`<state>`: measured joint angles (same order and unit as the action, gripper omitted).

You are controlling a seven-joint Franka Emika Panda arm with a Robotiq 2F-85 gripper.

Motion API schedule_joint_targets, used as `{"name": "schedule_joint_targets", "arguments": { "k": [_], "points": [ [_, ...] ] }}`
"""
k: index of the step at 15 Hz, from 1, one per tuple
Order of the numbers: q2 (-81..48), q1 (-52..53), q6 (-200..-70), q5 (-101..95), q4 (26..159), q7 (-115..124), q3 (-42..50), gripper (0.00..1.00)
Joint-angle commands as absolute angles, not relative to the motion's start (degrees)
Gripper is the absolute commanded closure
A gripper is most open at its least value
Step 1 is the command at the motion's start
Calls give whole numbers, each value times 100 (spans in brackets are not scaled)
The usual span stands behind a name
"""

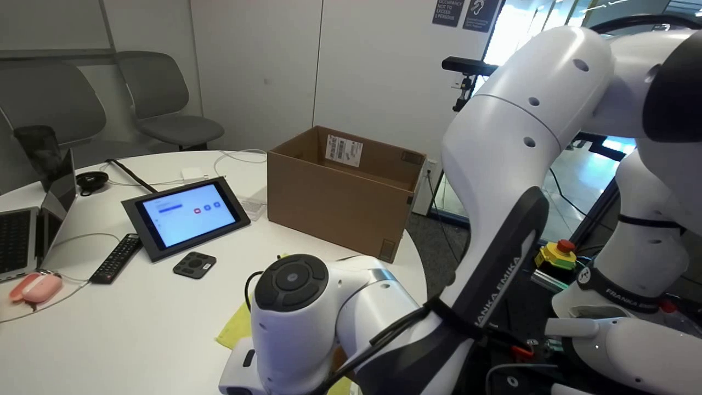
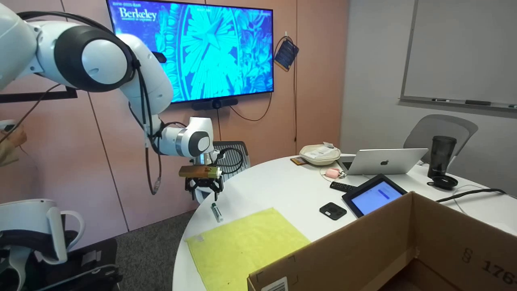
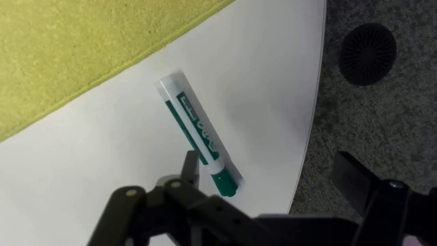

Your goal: Put the marker on the cloth, then fold the cloth and put it in the box

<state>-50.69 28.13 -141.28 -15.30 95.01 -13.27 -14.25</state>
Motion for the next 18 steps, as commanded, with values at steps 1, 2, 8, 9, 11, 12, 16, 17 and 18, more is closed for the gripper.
{"name": "schedule_joint_targets", "arguments": {
  "k": [1, 2, 8, 9, 11, 12, 16, 17, 18],
  "points": [
    [-5231, 2813, -14659, -1793, 9487, -1501, -1415, 0],
    [-5309, 2816, -14786, -1848, 9452, -1520, -1399, 0],
    [-5622, 2714, -14827, -1922, 9262, -1865, -1376, 0],
    [-5683, 2709, -14793, -1930, 9210, -1917, -1355, 0],
    [-5757, 2686, -14785, -1946, 9152, -2001, -1320, 0],
    [-5825, 2690, -14785, -1965, 9094, -2031, -1291, 0],
    [-5970, 2683, -14790, -2078, 8930, -2124, -1211, 0],
    [-5991, 2679, -14795, -2099, 8898, -2143, -1199, 0],
    [-6022, 2673, -14787, -2117, 8857, -2161, -1189, 0]
  ]
}}
